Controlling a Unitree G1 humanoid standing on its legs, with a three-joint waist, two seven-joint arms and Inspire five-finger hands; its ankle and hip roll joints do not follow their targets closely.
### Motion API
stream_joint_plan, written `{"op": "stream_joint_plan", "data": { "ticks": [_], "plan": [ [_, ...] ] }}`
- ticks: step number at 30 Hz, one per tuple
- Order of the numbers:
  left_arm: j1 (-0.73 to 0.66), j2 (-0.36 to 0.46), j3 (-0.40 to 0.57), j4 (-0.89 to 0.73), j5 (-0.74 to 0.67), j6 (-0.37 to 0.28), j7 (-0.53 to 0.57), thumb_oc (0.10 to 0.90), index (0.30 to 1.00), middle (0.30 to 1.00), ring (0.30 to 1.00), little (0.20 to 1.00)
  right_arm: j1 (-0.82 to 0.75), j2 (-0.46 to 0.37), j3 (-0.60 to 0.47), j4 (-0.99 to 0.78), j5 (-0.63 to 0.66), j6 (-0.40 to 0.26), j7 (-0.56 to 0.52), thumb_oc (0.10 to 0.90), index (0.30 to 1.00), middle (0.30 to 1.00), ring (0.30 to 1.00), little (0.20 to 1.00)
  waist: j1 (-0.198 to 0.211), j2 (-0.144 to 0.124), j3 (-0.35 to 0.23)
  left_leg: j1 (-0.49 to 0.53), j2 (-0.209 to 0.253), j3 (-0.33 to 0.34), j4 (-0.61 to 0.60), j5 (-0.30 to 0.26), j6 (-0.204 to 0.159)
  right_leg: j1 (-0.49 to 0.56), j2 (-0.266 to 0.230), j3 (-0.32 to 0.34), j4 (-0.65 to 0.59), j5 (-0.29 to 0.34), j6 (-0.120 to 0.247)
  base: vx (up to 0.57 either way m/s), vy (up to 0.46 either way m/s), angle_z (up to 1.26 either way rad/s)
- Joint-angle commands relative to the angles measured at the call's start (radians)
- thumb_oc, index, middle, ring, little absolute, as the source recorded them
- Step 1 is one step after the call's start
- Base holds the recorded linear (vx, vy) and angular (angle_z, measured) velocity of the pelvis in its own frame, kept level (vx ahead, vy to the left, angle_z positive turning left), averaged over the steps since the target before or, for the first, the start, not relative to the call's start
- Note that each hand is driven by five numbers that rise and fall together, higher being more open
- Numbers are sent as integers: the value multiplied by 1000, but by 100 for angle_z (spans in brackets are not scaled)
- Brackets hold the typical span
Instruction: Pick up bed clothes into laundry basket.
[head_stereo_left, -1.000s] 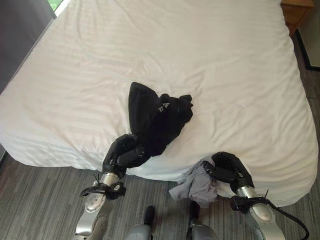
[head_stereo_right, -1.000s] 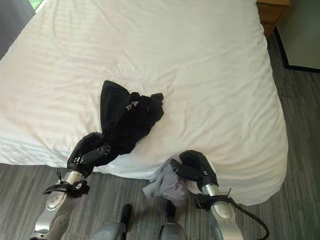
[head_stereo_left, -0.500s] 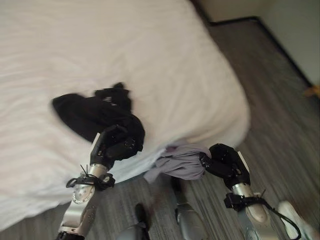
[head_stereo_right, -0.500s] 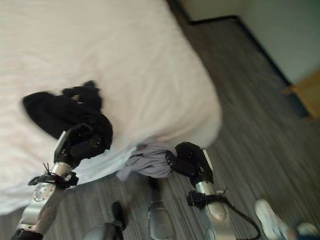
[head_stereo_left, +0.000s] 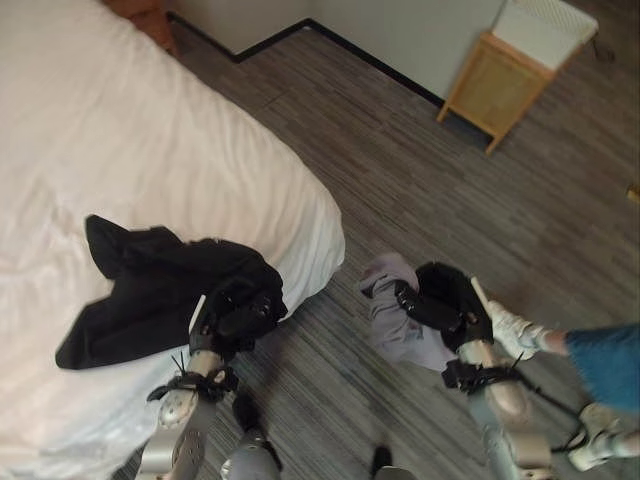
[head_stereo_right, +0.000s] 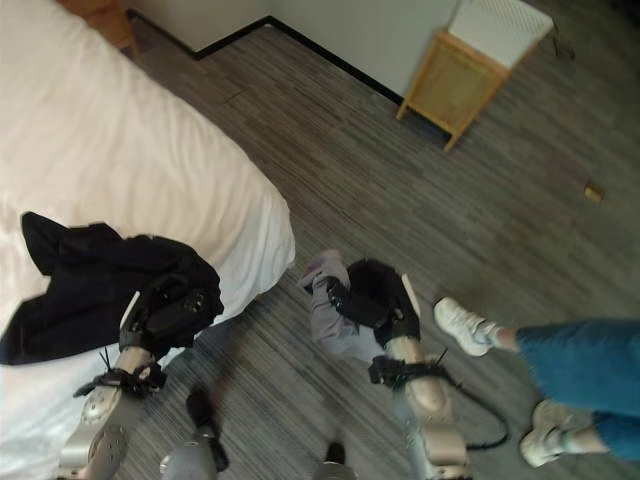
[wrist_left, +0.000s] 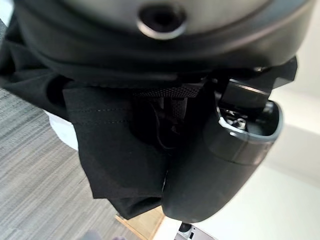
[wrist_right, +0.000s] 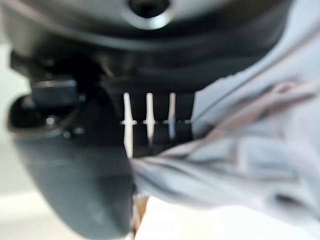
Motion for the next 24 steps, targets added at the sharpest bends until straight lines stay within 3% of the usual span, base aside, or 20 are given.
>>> {"op": "stream_joint_plan", "data": {
  "ticks": [1,2,3,4,6,7,8,9,11,12,16,20,21,24],
  "plan": [
    [-53,38,43,-124,46,-98,-24,400,300,300,300,300,-24,-46,-82,-133,61,-104,-4,400,300,300,300,300,-5,0,15,-110,40,-300,130,-16,-117,100,15,45,124,-134,-39,-244,-293,-60],
    [-49,39,47,-129,62,-108,-17,400,300,300,300,300,-61,-58,-60,-115,63,-104,-15,400,300,300,300,300,20,-14,33,-91,-43,-504,185,-97,-107,76,15,84,144,-129,-49,-315,-368,-68],
    [-40,33,59,-132,58,-105,-12,400,300,300,300,300,-85,-49,-41,-100,108,-113,-15,400,300,300,300,300,33,-34,40,-71,-125,-622,255,-187,-106,52,17,124,154,-110,-60,-355,-460,-116],
    [-8,25,78,-142,49,-99,-31,400,300,300,300,300,-82,-54,-38,-98,115,-108,16,400,300,300,300,300,31,-54,33,-46,-206,-685,371,-284,-86,18,29,181,138,-79,-80,-234,-325,-124],
    [-8,25,78,-142,48,-98,-32,400,300,300,300,300,-82,-53,-38,-99,115,-108,16,400,300,300,300,300,30,-54,30,-53,-207,-685,374,-282,-85,13,29,181,137,-76,-79,-82,-144,-133],
    [11,22,90,-156,58,-92,-47,400,300,300,300,300,-61,-58,-47,-107,97,-99,34,400,300,300,300,300,28,-61,21,-45,-287,-715,459,-335,-58,-2,48,214,124,-59,-96,-41,-178,-67],
    [19,16,91,-159,58,-89,-50,400,300,300,300,300,-56,-57,-52,-103,80,-96,33,400,300,300,300,300,25,-60,16,-36,-316,-710,448,-368,-37,-8,62,231,126,-54,-101,-45,-157,-27],
    [24,2,89,-157,48,-86,-54,400,300,300,300,300,-59,-56,-55,-98,62,-97,27,400,300,300,300,300,8,-43,2,3,-329,-680,371,-394,-8,-18,85,234,124,-44,-99,6,13,-47],
    [4,-4,54,-130,45,-92,-50,400,300,300,300,300,-59,-45,-47,-87,59,-103,20,400,300,300,300,300,-3,-12,-16,90,-315,-645,196,-357,7,-23,104,226,112,-30,-94,-51,130,-90],
    [-25,7,22,-123,69,-90,-45,400,300,300,300,300,-53,-35,-53,-86,45,-101,7,400,300,300,300,300,-18,-4,-30,103,-333,-670,150,-342,19,-42,107,222,113,-27,-89,-120,112,-64],
    [-55,14,8,-125,74,-96,-36,400,300,300,300,300,-14,6,-53,-84,54,-100,5,400,300,300,300,300,-61,3,-68,118,-329,-656,79,-302,18,-51,106,222,99,-16,-86,-65,45,7],
    [-37,-3,4,-114,63,-86,-42,400,300,300,300,300,-4,8,-29,-71,48,-89,18,400,300,300,300,300,-63,5,-79,130,-337,-665,74,-303,24,-46,104,229,94,-17,-90,6,18,7],
    [-46,37,136,-84,127,-63,72,400,300,300,300,300,29,10,-175,-36,73,-84,-107,400,300,300,300,300,-21,42,-64,163,-265,-465,62,-244,-17,76,17,-55,109,-83,-70,32,34,3],
    [-46,28,124,-76,113,-55,73,400,300,300,300,300,30,18,-180,-27,65,-80,-123,400,300,300,300,300,-26,41,-72,173,-270,-457,52,-247,-12,75,13,-46,109,-82,-64,40,38,1]
  ]
}}
